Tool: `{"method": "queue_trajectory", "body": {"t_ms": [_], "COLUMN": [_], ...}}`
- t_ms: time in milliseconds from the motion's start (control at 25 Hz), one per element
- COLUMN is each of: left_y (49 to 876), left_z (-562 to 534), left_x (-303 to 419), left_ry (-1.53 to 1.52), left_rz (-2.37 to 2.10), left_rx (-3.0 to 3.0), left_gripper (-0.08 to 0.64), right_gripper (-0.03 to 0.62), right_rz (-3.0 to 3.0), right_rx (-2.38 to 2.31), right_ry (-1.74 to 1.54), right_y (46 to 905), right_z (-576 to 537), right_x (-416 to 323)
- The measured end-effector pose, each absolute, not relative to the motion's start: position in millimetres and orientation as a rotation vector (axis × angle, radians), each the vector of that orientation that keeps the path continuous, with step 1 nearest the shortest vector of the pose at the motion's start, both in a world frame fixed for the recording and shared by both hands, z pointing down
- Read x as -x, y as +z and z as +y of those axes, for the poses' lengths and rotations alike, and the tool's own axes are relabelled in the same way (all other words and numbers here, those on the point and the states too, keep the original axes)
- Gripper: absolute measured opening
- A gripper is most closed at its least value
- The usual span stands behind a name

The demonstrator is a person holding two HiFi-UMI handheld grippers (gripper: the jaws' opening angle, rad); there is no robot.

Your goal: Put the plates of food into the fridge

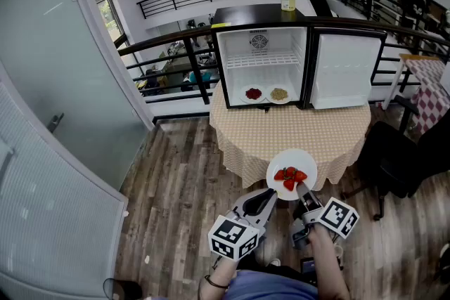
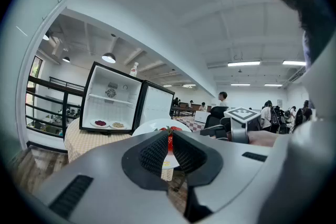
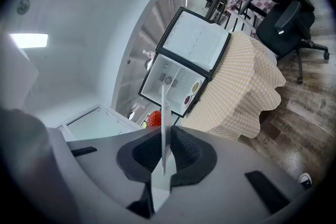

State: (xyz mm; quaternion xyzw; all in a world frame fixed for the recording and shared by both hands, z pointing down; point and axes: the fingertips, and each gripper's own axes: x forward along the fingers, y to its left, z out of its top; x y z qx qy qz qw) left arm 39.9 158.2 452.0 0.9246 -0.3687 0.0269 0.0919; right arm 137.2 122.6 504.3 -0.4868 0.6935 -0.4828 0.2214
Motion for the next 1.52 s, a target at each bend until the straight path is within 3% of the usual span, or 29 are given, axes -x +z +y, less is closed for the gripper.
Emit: {"method": "queue_trajectory", "body": {"t_ms": [920,1520], "left_y": [464,470], "left_z": [131,-7], "left_x": [-31,-26], "left_ry": [0.145,0.153], "left_rz": [-1.091,-0.998], "left_rx": [-2.713,-2.760], "left_gripper": [0.035,0.035], "right_gripper": [0.031,0.031], "right_rz": [1.865,1.809], "right_rx": [1.262,1.289], "right_ry": [-1.405,-1.415], "right_y": [524,536], "right_z": [85,-44], "right_x": [-142,-149]}}
